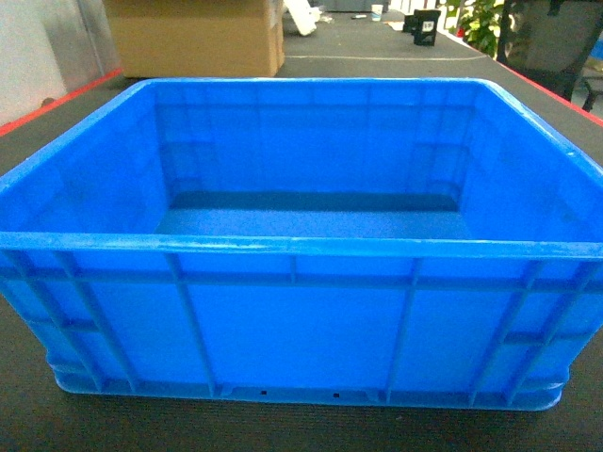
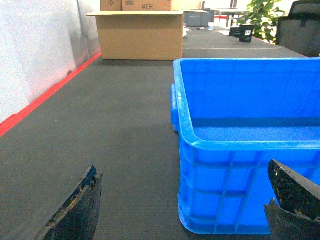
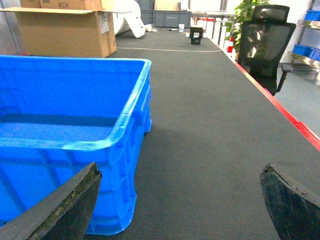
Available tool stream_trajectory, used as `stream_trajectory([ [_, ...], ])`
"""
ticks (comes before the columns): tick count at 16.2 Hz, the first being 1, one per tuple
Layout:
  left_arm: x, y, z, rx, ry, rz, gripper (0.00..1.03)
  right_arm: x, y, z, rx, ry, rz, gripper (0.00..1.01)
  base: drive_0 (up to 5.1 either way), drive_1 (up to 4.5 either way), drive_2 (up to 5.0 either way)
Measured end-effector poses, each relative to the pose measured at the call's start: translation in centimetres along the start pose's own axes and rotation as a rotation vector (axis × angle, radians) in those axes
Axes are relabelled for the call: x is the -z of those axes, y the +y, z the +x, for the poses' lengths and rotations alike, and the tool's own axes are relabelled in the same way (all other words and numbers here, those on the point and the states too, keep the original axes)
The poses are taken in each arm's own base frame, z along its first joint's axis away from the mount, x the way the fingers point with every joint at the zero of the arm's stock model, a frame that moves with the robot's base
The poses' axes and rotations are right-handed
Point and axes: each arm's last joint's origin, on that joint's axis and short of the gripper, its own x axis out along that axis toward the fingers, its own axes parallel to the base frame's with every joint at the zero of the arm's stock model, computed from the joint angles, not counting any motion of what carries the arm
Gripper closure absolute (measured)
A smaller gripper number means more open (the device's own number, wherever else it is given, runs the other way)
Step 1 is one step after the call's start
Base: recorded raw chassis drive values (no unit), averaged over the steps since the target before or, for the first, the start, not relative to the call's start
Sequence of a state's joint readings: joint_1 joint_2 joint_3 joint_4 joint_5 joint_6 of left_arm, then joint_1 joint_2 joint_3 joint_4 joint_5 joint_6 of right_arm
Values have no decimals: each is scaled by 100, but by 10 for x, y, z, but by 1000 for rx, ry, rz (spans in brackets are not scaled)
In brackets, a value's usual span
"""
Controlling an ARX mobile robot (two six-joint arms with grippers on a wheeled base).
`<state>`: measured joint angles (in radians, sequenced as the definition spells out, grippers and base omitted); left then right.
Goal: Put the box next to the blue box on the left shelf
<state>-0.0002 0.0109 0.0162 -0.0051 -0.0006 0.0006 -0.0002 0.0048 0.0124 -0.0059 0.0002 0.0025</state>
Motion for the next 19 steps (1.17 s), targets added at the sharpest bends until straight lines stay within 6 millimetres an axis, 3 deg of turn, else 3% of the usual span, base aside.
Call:
stream_trajectory([
  [19,0,0,0,0,0,0,5,0,0,0,0,0,0,3,0,0,0],
])
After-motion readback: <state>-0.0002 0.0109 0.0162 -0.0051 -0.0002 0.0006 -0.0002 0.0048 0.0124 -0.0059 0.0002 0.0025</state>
